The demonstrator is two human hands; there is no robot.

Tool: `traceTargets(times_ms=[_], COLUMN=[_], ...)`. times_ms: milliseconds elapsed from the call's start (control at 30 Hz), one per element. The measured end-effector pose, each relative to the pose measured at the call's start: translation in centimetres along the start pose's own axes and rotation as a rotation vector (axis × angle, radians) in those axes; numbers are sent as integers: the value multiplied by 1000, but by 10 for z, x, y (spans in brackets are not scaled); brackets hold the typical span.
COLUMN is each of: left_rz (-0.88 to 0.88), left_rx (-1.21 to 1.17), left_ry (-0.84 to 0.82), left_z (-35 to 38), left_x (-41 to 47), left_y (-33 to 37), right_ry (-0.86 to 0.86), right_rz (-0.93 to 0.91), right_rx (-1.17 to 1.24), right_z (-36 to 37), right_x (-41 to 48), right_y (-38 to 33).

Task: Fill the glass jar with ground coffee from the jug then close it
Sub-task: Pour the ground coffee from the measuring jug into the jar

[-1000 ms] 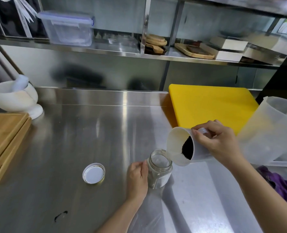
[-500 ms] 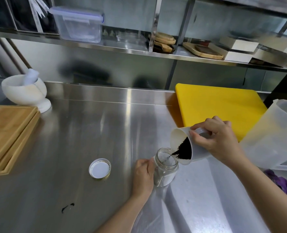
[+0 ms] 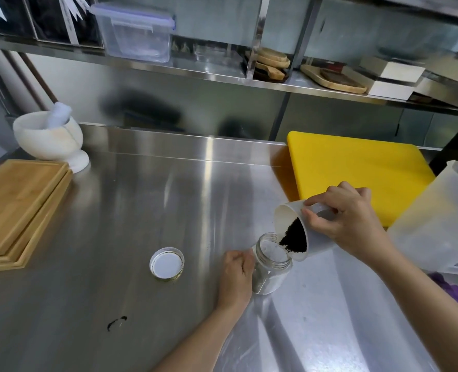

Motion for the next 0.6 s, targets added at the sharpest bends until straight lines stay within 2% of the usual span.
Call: traceTargets(times_ms=[433,600], left_rz=[19,38], left_rx=[15,56], left_ry=[29,39], left_z=[-2,-2], left_x=[-2,-1], left_y=[6,5], right_ry=[-43,-18], right_rz=[-132,-129], right_rx=[-119,-121], right_z=[14,17], right_x=[0,-1], right_y=[0,1])
Point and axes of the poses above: each hand's wrist, its own x-axis towards the middle knuckle, its own z-axis out of the palm, y = z × x, the point moved 1 cm from there along x, towards the middle knuckle, and after that the axes turned 7 degrees about -z, right-handed, at the moved point
